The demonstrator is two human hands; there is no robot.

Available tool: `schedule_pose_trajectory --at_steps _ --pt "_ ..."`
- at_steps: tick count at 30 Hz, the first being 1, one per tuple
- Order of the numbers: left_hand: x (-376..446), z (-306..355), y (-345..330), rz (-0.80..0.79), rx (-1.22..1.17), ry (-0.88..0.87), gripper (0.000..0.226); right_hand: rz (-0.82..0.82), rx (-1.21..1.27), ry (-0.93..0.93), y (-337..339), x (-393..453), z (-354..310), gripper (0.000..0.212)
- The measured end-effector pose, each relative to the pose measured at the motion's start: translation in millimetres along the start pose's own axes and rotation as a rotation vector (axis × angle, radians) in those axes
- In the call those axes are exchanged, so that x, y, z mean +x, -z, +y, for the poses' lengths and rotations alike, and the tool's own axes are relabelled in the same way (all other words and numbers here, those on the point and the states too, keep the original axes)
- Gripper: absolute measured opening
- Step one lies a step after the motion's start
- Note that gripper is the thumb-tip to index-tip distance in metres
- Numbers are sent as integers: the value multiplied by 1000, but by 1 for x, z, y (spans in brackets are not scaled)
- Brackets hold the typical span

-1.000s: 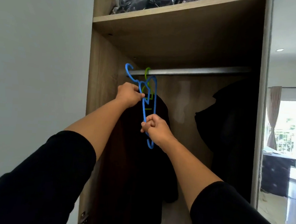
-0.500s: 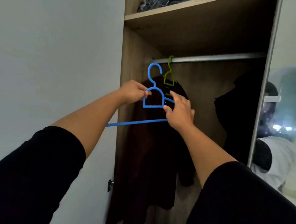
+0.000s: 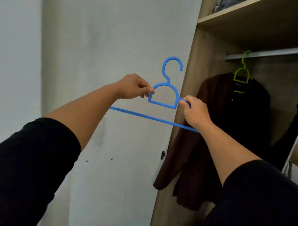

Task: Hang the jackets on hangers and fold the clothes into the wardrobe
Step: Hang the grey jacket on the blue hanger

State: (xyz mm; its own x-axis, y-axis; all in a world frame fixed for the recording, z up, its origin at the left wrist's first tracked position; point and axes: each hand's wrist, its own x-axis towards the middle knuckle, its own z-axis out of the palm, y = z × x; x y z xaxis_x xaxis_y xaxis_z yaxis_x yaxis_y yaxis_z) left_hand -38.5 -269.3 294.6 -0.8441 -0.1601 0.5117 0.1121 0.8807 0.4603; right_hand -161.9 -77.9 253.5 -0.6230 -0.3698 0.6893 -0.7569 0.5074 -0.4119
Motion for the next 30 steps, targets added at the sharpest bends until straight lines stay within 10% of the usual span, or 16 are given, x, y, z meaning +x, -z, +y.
schedule_pose_trajectory --at_steps 14,30 --pt "-218 -22 148 214 492 466 23 -431 631 268 -62 -84 -199 28" --pt "-439 -87 305 386 659 687 24 -595 709 406 -149 -196 -452 27"
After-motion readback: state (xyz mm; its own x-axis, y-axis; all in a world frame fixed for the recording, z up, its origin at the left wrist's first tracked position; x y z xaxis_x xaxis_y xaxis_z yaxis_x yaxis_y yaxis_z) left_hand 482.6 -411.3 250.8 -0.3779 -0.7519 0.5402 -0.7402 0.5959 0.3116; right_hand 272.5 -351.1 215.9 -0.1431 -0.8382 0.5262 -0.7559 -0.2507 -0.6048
